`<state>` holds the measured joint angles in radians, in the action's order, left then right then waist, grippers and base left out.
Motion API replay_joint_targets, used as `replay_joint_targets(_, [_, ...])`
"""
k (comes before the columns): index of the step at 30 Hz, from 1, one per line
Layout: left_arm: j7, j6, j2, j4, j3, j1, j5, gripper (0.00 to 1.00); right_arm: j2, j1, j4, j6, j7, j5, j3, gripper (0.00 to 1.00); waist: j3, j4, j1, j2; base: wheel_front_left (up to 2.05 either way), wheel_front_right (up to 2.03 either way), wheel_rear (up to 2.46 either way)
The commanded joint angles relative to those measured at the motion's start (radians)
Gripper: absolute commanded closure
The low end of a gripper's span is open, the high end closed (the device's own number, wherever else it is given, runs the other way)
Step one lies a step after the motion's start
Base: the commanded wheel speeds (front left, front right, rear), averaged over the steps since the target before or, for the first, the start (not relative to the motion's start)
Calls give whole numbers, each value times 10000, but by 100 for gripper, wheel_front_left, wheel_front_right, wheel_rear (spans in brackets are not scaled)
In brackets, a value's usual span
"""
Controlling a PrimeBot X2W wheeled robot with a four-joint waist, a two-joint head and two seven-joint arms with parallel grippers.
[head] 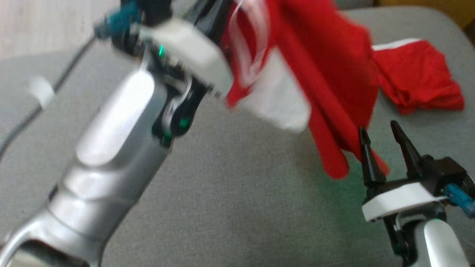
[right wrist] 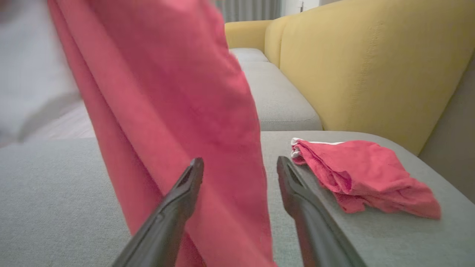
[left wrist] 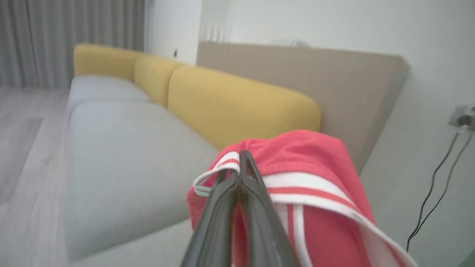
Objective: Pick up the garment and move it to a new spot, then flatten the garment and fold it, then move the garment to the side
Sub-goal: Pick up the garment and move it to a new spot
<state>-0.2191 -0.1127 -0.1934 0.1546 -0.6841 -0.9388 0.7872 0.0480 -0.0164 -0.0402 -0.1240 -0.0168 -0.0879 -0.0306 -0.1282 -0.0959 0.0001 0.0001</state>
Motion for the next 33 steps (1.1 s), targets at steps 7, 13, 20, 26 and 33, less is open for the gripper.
replay_joint_targets(7, [1248,-469,-1387,1841,921,1364,-178,100,22,-1307,-68,-67,388,-109,-614,0,-1513,-337,-1,-1,0,0,0])
replay_joint_targets(13, [2214,-121,-1778,3588,1382,1788,24,91,22,-1568,189,-67,546,79,-534,0,-1892,-310,-1,-1,0,0,0])
replay_joint_targets(20, [2913,641,-1613,4507,1040,1703,-189,0,22,-1533,334,-67,549,215,-448,0,-1725,9,-1,-1,0,0,0])
replay_joint_targets(26, [3467,993,-1473,4846,544,1806,-624,0,22,-1430,317,-67,483,415,-468,0,-962,438,-1,-1,0,0,0])
replay_joint_targets(33, [3715,1045,-1132,4878,380,2562,-436,0,22,-905,268,-67,287,515,-283,0,234,1068,-1,-1,0,0,0])
